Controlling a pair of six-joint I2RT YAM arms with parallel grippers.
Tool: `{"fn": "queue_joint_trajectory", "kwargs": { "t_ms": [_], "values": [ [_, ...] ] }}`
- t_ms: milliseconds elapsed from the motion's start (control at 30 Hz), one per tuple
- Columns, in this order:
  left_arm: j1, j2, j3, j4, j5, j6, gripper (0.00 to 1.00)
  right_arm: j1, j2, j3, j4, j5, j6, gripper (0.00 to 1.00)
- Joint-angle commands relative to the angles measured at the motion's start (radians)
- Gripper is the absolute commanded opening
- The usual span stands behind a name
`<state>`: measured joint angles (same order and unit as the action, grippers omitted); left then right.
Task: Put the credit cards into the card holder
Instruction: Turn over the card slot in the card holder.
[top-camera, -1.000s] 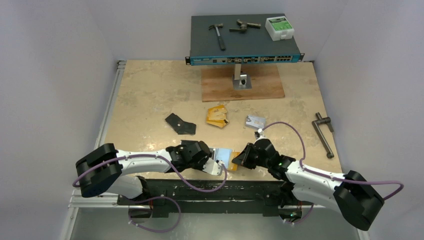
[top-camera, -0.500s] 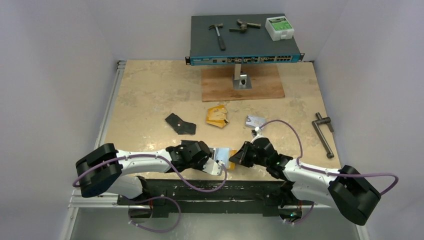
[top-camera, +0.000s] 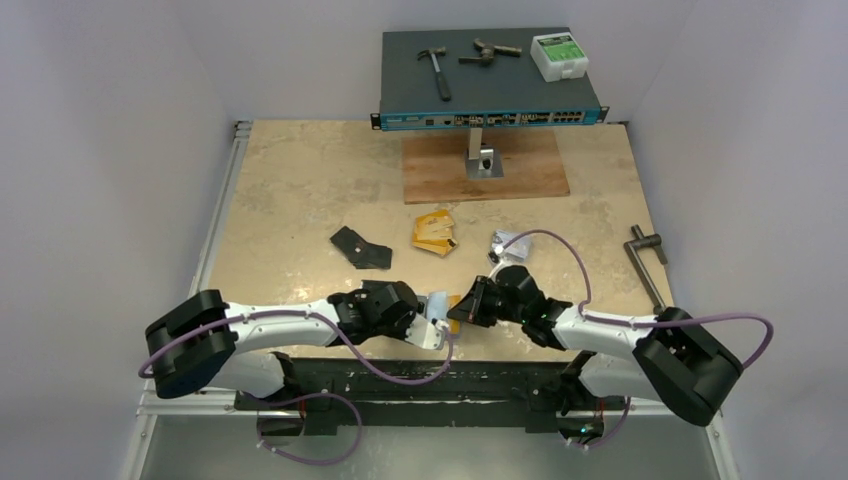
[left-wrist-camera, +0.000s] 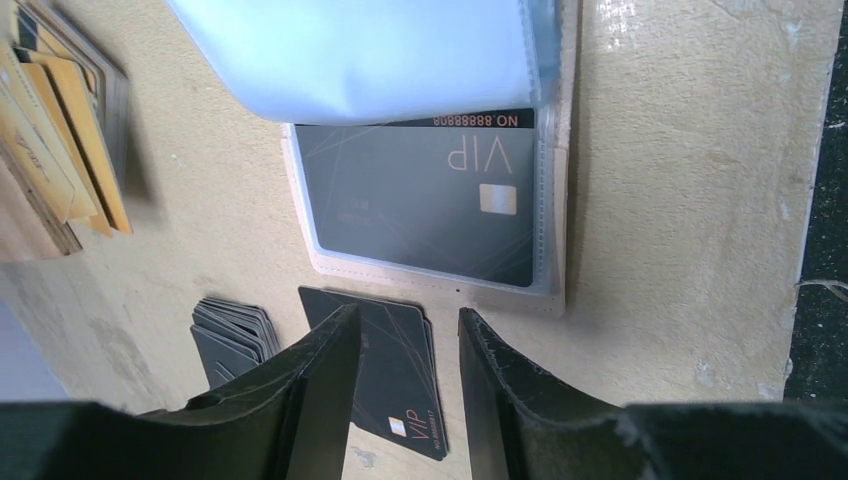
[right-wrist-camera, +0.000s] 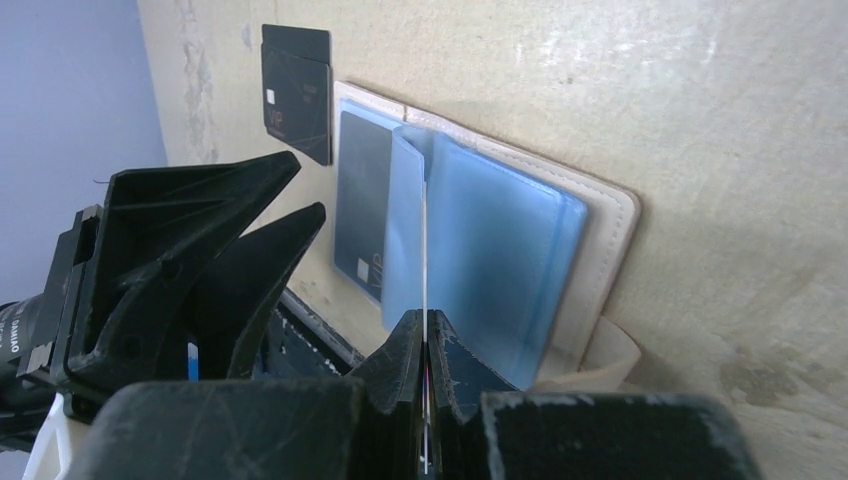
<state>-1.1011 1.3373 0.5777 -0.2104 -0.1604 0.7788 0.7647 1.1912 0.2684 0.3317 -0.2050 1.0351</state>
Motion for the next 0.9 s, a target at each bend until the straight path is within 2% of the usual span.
{"fn": "queue_joint_trajectory", "kwargs": {
  "t_ms": [0,467,700,867],
  "values": [
    [0.005,-0.056,-0.007,0.022,0.028,-0.031,0.40,-0.003,0.041,0.063,0.095,-0.045,-0.023,0.00],
    [0.075,-0.089,-0.012,-0.004,0.096,-0.028,0.38,-0.003,0.149,0.113,0.188,-0.127,-0.026,0.00],
    [0.144,-0.118,-0.010,-0.065,0.140,0.029,0.38,-0.003,0.195,0.136,0.170,-0.128,-0.038,0.00],
    [0.149,-0.111,-0.006,-0.093,0.197,0.084,0.38,-0.003,0.195,0.130,0.155,-0.123,-0.037,0.00]
  ]
}}
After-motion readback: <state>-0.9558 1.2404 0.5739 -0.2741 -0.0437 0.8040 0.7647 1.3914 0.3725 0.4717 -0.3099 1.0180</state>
